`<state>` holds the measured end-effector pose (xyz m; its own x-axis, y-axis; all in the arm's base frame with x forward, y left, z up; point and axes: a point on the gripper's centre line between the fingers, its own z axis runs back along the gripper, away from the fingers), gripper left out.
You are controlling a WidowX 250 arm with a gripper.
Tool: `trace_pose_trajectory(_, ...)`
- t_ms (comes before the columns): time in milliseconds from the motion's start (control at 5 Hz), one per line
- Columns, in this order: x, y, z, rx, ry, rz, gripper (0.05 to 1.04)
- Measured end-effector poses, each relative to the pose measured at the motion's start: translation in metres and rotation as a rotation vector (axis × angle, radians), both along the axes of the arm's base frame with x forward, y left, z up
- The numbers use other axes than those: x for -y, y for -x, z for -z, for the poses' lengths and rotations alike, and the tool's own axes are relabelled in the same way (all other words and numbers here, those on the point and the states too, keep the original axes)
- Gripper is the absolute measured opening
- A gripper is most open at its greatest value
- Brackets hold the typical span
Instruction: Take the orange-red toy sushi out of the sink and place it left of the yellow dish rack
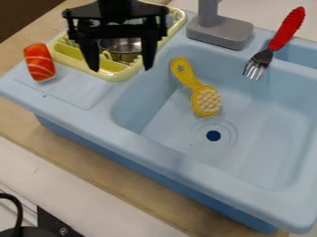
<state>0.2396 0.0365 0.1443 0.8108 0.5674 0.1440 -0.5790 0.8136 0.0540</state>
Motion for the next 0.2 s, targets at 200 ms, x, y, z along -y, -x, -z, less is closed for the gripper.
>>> trace_pose_trajectory(200,0.0210,-0.0035,0.0039,0.007,0.022,0.064,1.001)
